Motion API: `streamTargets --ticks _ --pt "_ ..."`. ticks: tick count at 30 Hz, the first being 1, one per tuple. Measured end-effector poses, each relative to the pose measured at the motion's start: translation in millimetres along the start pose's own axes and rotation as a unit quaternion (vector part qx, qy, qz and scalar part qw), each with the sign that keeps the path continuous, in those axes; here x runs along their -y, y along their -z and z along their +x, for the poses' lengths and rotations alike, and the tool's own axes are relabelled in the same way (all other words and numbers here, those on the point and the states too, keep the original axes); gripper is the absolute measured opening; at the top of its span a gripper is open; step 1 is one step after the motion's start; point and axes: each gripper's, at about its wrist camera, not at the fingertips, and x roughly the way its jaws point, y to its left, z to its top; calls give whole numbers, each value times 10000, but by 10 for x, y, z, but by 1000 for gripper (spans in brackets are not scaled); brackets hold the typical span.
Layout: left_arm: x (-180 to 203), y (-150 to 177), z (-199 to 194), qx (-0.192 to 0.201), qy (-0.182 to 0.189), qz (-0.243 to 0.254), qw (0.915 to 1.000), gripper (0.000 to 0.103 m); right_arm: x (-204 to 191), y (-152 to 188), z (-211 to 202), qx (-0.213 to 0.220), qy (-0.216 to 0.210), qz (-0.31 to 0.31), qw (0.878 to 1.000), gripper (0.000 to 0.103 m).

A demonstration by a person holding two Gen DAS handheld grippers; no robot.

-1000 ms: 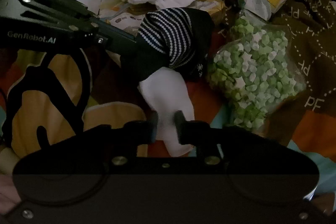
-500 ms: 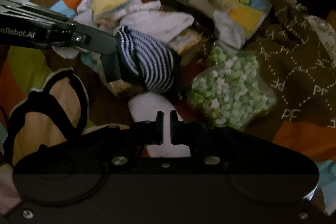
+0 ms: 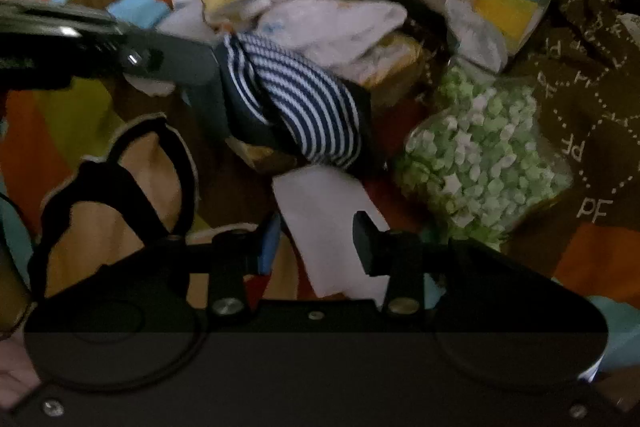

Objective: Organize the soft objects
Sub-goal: 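Grasp a white sock with the right tool while the left tool holds the striped sock, then carry the striped sock and white sock with both tools over the cartoon tray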

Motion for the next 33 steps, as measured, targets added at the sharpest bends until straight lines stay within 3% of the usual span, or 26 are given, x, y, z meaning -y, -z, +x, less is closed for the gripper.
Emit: streamTargets --ticks 6,8,11,23,33 --pt "-29 -36 -16 103 20 -32 9999 0 -46 -7 301 -401 213 -117 9989 31" --pt "-30 -49 -24 118 32 -37 9999 0 -60 -3 365 -464 283 -120 9984 17" --pt "-18 -79 -42 116 43 2 9999 0 -67 -4 355 -436 331 -116 9984 9" --pt "248 -483 -363 343 -46 396 9986 0 122 14 -107 554 163 297 9979 5" --pt "365 -933 -540 478 -196 470 9976 0 364 94 -541 1558 -288 894 9833 5"
